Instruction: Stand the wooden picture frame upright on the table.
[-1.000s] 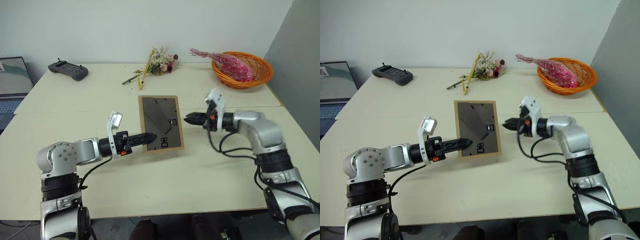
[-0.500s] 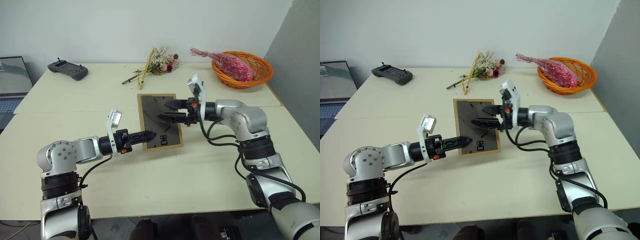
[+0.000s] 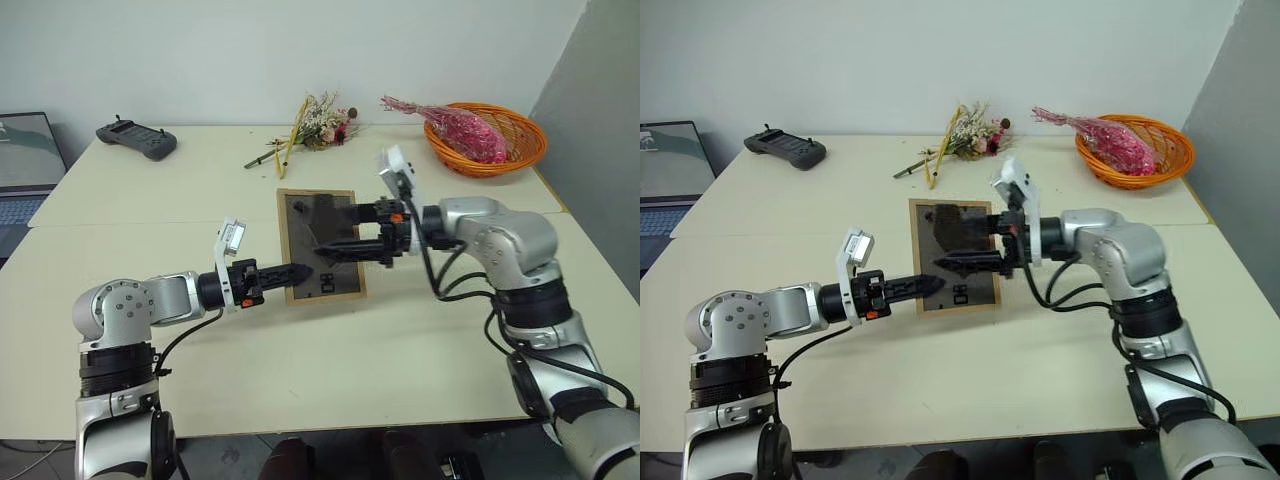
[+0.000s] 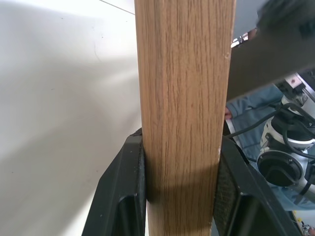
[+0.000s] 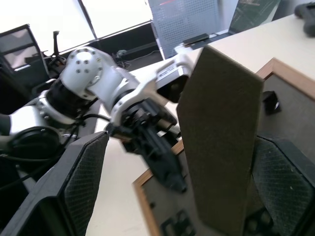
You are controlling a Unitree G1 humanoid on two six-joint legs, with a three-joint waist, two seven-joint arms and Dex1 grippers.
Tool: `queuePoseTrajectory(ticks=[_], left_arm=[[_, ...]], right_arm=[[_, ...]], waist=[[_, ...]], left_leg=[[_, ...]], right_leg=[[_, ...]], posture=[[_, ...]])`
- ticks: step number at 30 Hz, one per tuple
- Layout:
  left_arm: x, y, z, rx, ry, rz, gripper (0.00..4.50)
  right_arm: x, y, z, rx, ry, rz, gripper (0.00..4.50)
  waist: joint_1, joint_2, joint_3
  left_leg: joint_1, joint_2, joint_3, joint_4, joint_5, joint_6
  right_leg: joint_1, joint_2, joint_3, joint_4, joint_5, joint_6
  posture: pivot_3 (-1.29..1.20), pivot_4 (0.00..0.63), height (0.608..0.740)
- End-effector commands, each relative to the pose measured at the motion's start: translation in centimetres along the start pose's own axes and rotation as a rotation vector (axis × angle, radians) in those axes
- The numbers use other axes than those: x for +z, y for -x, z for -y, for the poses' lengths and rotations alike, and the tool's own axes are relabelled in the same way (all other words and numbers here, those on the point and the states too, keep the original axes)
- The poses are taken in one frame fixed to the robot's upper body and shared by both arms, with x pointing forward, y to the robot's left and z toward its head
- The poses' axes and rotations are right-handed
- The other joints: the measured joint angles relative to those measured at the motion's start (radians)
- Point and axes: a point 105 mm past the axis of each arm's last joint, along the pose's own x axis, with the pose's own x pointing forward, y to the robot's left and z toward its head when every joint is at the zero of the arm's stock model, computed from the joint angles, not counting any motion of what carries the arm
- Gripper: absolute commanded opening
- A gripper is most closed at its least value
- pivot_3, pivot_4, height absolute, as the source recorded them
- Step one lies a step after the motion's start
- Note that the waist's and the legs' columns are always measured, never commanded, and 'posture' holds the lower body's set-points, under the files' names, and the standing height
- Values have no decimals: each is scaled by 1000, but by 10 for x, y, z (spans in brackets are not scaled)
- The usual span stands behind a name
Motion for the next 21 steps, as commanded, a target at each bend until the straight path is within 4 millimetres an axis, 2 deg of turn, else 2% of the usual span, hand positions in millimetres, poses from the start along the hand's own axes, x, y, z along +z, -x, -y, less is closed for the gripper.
queuePoseTrajectory(ticks=[1,3,8,10,11,13,14,17,21], left_arm=[[9,4,13,-56,-44,28,1263],[5,3,13,-55,-42,9,1263],[-1,7,14,-68,0,-27,1263],[-3,9,15,-79,29,-37,1263],[-4,10,15,-88,66,-49,1263],[-5,11,14,-102,116,-64,1263],[-1,12,15,-132,155,-58,1263],[4,13,22,-204,207,-62,1263],[-7,10,31,-236,220,-119,1263]], right_arm=[[1,13,0,-25,27,-6,4487],[-2,25,11,-108,60,-28,4487],[-23,73,29,-258,256,-172,4487],[-26,84,34,-293,392,-195,4487],[-29,88,41,-329,564,-217,4487],[-37,90,46,-342,800,-256,4487],[-42,88,49,-351,985,-289,4487],[-48,78,47,-329,1402,-301,4487],[-53,55,45,-297,1692,-247,4487]], waist=[[0,0,0],[0,0,0],[9,0,0],[10,-1,1],[10,-1,1],[1,-1,1],[0,-1,1],[-5,-1,1],[-6,-1,1]], left_leg=[[0,0,0,0,0,0],[0,0,0,0,0,0],[0,0,0,0,0,0],[-1,0,1,1,0,0],[0,0,2,1,0,0],[0,0,2,0,0,0],[1,0,2,0,0,0],[2,1,3,1,2,-3],[1,2,5,1,3,-5]], right_leg=[[0,0,0,0,0,0],[0,0,0,0,0,0],[0,0,0,-1,0,0],[1,0,0,-2,0,0],[1,0,1,-1,0,0],[1,0,0,-1,0,0],[1,1,0,0,0,0],[1,1,0,0,0,0],[0,1,3,0,0,0]], posture=[[0,150,740],[0,150,740],[0,150,740],[0,150,740],[0,150,740],[0,150,740],[0,150,740],[0,150,740],[0,150,740]])
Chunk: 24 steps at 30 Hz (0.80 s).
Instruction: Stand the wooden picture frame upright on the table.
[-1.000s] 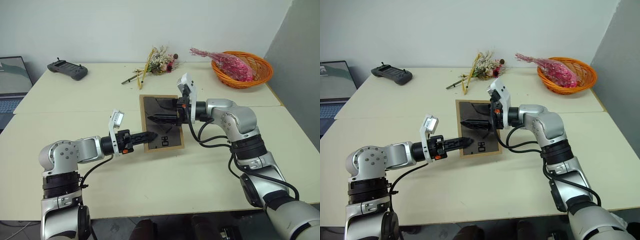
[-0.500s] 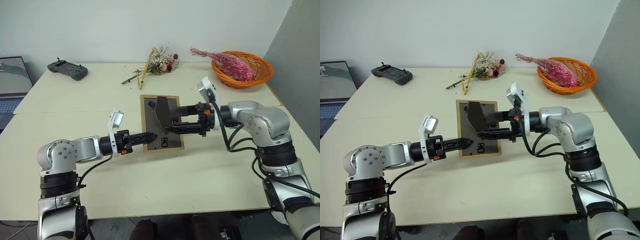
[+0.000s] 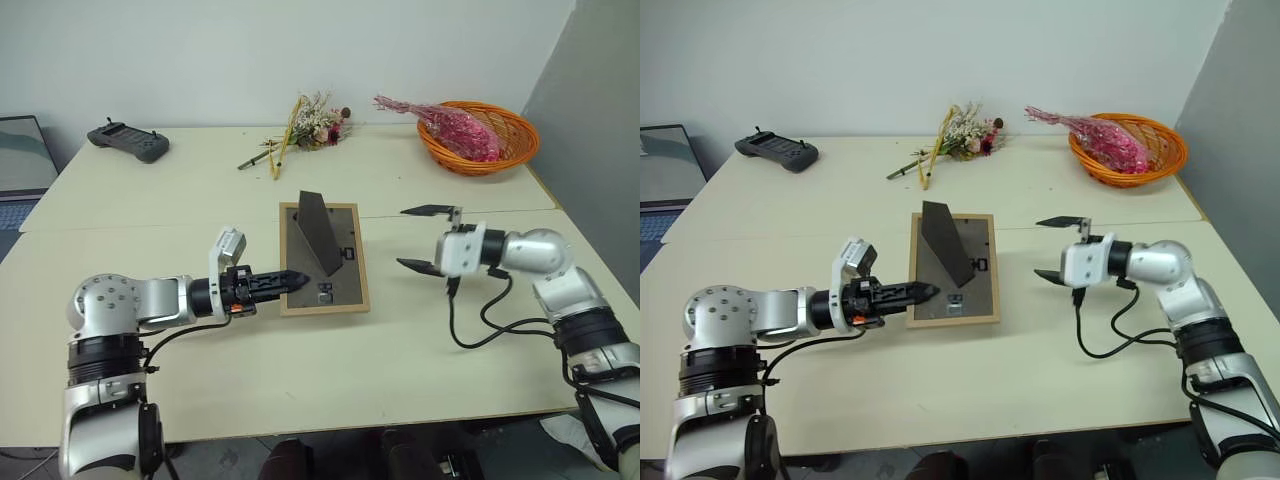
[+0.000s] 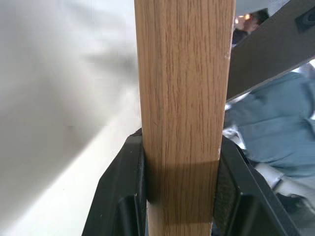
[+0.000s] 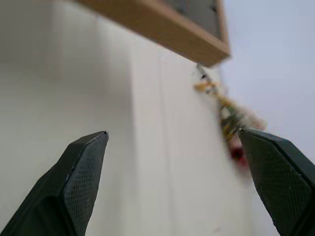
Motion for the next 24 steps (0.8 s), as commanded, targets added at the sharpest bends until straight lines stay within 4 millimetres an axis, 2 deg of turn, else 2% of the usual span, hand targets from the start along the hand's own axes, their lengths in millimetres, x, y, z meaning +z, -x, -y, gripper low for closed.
queuePoseTrajectory(ticks=[1,7,13,18,23,24], left_arm=[[-7,-5,17,-91,-5,-44,1263],[-18,-11,21,-115,25,-68,1263],[-19,-13,23,-99,40,-36,1263],[-20,-14,25,-92,48,-27,1263],[-21,-15,26,-91,42,-27,1263],[-21,-15,26,-92,41,-28,1263]], right_arm=[[17,-15,13,-112,275,97,4487],[29,-39,37,-337,429,143,4487],[44,-35,42,-413,465,251,4487],[52,-31,36,-398,456,322,3507],[50,-31,34,-384,456,316,2332],[50,-31,34,-386,456,314,2254]], waist=[[2,0,0],[3,0,0],[7,0,0],[5,0,0],[4,0,0],[4,0,0]], left_leg=[[0,0,0,0,0,-1],[0,-1,-1,0,3,-5],[0,-1,-1,0,3,-5],[0,-1,-1,0,3,-5],[0,-1,-1,0,3,-5],[0,-1,-1,0,3,-5]], right_leg=[[0,0,0,0,0,0],[-1,0,1,1,0,0],[-1,0,1,0,0,0],[-1,0,1,1,0,0],[0,0,1,1,0,0],[0,0,1,1,0,0]], posture=[[0,150,740],[0,150,740],[0,150,740],[0,150,740],[0,150,740],[0,150,740]])
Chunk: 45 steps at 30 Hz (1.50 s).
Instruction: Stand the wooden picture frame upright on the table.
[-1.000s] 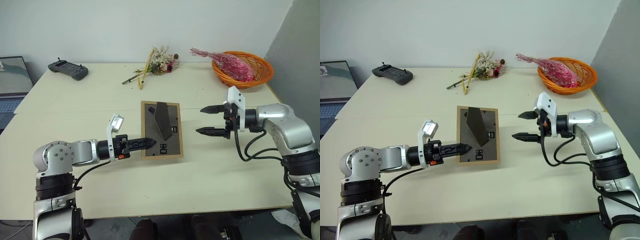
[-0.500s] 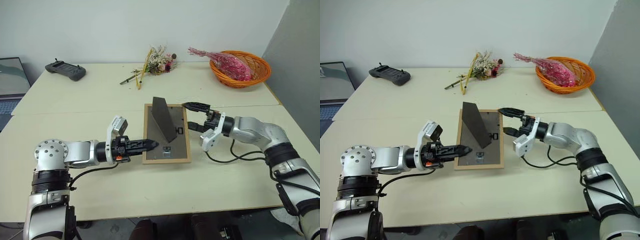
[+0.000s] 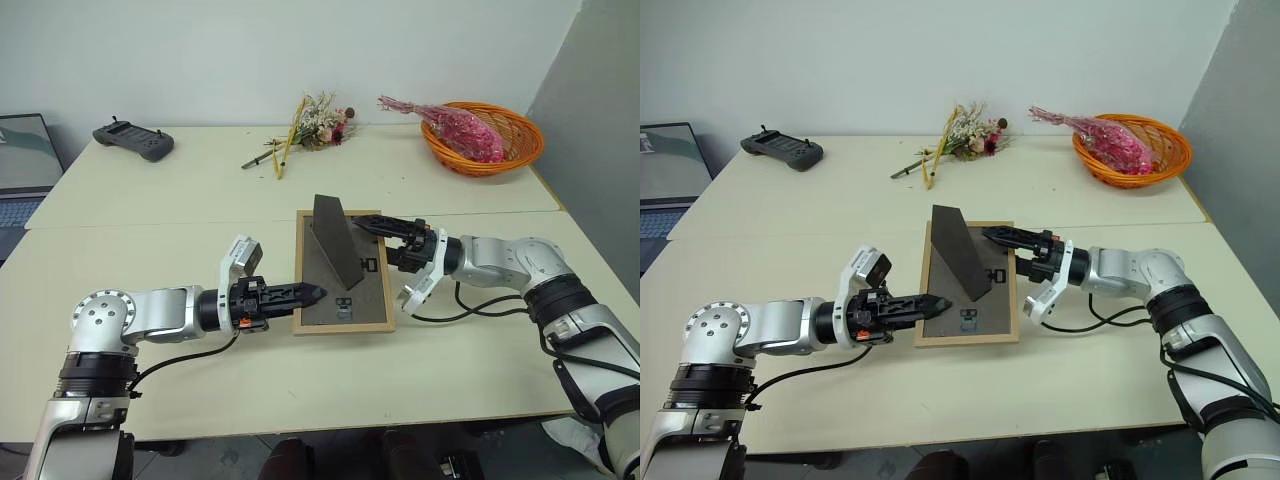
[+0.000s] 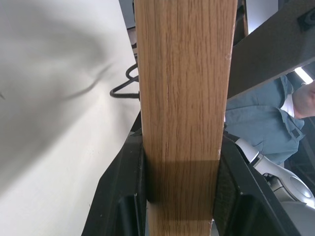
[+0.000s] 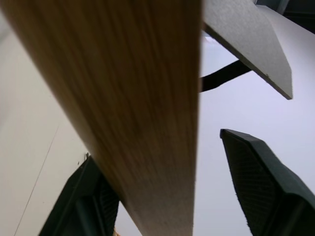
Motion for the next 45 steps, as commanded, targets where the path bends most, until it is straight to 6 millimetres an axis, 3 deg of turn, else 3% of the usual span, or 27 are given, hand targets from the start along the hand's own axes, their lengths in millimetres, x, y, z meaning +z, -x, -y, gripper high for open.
queuePoseTrajectory(ticks=[1,4,6,7,11,15,17,20,24,27,30,37,40,45], left_arm=[[2,0,8,-20,-31,9,1263],[1,0,7,-10,-30,6,1263],[2,0,7,0,-37,8,1263],[3,0,6,21,-50,16,1967],[37,13,7,107,-135,156,2692],[56,29,4,214,-227,225,3505],[62,39,2,325,-340,247,3957],[65,49,10,456,-533,298,4452],[53,44,13,653,-858,272,4500],[46,34,21,737,-1122,278,4500],[44,34,22,754,-1197,366,4500],[23,30,3,767,-1184,344,4500],[19,28,-2,759,-1164,343,4500],[19,33,-12,779,-1154,330,4500]], right_arm=[[-3,-4,19,-63,37,16,1879],[-3,-3,23,-70,40,21,1410],[-3,-3,23,-72,40,22,1409],[-2,-2,23,-70,36,24,1409],[-4,4,25,-70,16,15,1321],[-13,12,23,-61,-72,-33,1321],[-21,13,20,-69,-186,-91,1321],[-35,-1,13,-63,-526,-209,1320],[-33,-15,20,-74,-994,-146,1320],[-40,-20,7,-50,-1385,-158,1320],[-47,-26,-9,-24,-1652,-208,1320],[-52,-36,-44,-3,-1838,-295,1320],[-48,-38,-63,25,-1871,-335,1320],[-43,-39,-77,29,-1924,-358,1320]], waist=[[0,0,0],[0,0,0],[0,0,0],[0,0,0],[1,0,0],[-2,0,0],[-4,0,0],[-9,0,0],[-12,0,0],[-3,0,1],[10,0,1],[23,0,1],[26,0,1],[25,0,1]], left_leg=[[0,0,0,0,0,0],[0,0,0,0,0,0],[0,0,0,0,0,0],[0,0,0,0,0,0],[0,0,0,0,0,0],[0,0,0,0,0,0],[1,0,0,0,0,0],[1,2,0,-1,0,1],[1,4,-1,0,-1,1],[1,3,-1,0,-2,4],[1,3,-1,-1,-4,6],[0,2,-1,-1,-4,7],[-1,2,-1,-1,-4,8],[0,2,0,-1,-4,8]], right_leg=[[0,0,0,0,0,0],[0,0,0,0,0,0],[0,0,0,0,0,0],[0,0,0,0,0,0],[1,0,0,0,0,0],[1,0,-1,-1,0,0],[2,0,0,-1,0,0],[3,0,-1,-3,0,0],[4,1,-2,-3,0,0],[3,0,-2,-3,0,0],[3,0,-2,-2,0,-1],[2,0,-3,-2,1,-1],[2,0,-3,-2,1,-1],[2,0,-3,-2,1,-1]], posture=[[0,150,740],[0,150,740],[0,150,740],[0,150,740],[0,150,740],[0,150,740],[0,150,740],[0,150,740],[0,150,740],[0,150,740],[0,150,740],[0,150,740],[0,150,740],[0,150,740]])
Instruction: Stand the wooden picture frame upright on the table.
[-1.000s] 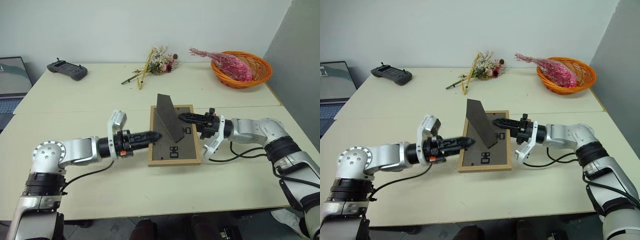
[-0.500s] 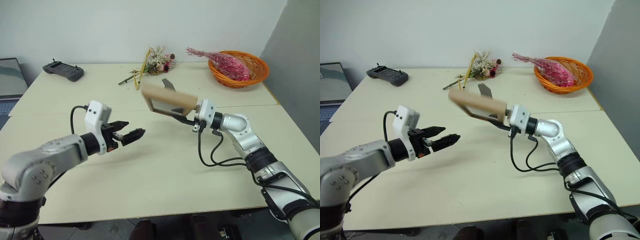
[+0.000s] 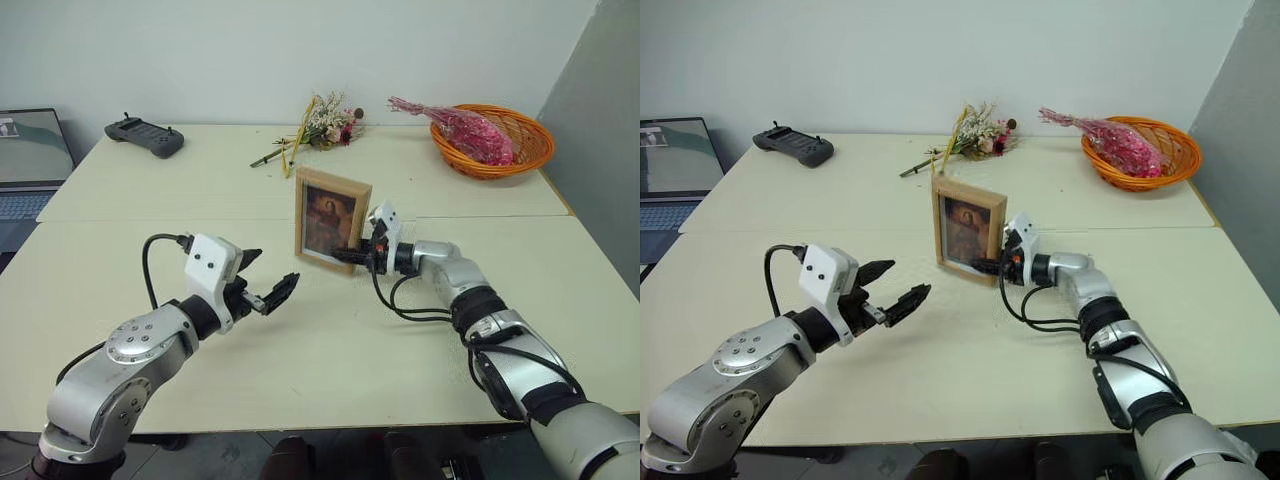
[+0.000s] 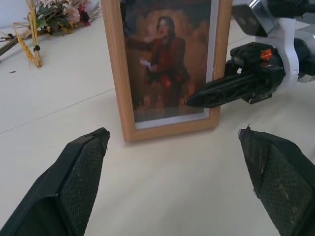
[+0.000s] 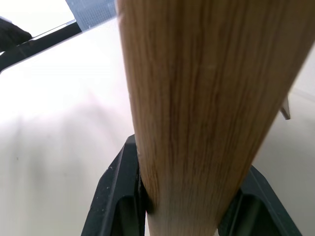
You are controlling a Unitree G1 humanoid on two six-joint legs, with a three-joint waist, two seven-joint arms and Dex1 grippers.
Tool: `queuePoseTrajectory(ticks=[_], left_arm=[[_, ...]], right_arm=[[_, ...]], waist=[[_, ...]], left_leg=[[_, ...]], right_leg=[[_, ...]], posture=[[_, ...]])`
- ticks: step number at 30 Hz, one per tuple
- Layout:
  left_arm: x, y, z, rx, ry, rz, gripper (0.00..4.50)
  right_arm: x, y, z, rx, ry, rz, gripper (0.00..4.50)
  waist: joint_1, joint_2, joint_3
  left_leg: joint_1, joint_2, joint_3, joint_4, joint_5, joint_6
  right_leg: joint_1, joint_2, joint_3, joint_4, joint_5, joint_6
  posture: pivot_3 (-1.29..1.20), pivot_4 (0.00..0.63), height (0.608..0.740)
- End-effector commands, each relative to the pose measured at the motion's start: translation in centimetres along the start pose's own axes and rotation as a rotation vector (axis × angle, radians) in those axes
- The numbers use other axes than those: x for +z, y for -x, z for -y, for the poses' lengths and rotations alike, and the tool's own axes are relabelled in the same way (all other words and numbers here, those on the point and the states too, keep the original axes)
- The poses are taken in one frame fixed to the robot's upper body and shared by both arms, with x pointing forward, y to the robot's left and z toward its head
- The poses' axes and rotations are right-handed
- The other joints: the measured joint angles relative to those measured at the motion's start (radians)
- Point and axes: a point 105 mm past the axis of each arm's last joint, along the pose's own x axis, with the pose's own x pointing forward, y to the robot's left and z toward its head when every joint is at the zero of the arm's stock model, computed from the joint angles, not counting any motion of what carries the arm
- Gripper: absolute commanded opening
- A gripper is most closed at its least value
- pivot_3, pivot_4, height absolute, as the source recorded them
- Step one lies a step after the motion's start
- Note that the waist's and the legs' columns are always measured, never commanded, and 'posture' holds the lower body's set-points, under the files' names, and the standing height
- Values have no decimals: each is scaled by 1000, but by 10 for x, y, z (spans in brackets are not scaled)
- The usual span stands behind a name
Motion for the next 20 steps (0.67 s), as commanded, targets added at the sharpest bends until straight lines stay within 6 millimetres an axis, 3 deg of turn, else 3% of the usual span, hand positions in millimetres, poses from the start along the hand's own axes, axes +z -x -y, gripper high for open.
queuePoseTrajectory(ticks=[1,2,3,9,14,17,20], left_arm=[[0,1,-3,1,-29,16,4500],[-1,1,-4,0,-32,14,4500],[-1,0,-5,-1,-34,14,4500],[1,-5,-11,-15,-35,17,4500],[0,-4,-18,-58,-20,-20,4500],[2,-1,-32,-69,-31,-52,4500],[4,4,-45,-105,-31,-91,4500]], right_arm=[[16,-1,0,8,35,53,1320],[14,-1,0,6,31,52,1320],[14,-1,0,3,29,52,2023],[7,13,9,-40,39,36,3211],[-5,59,27,-129,92,-2,4372],[-4,92,22,-136,135,-31,4474],[13,116,2,-96,149,-22,4474]], waist=[[0,0,0],[-1,0,0],[-1,0,0],[0,0,0],[4,0,0],[4,0,0],[3,0,0]], left_leg=[[0,0,0,0,0,0],[0,0,0,0,0,0],[0,0,0,0,0,0],[0,0,0,0,0,0],[0,0,-1,0,0,0],[0,0,-1,0,0,0],[0,0,-2,0,-1,1]], right_leg=[[0,0,0,0,0,0],[0,0,0,0,0,0],[0,0,0,0,0,0],[0,0,-1,0,0,0],[1,0,-1,0,0,0],[1,0,-1,0,0,0],[1,0,-2,0,0,0]], posture=[[0,150,740],[0,150,740],[0,150,740],[0,150,740],[0,150,740],[0,150,740],[0,150,740]])
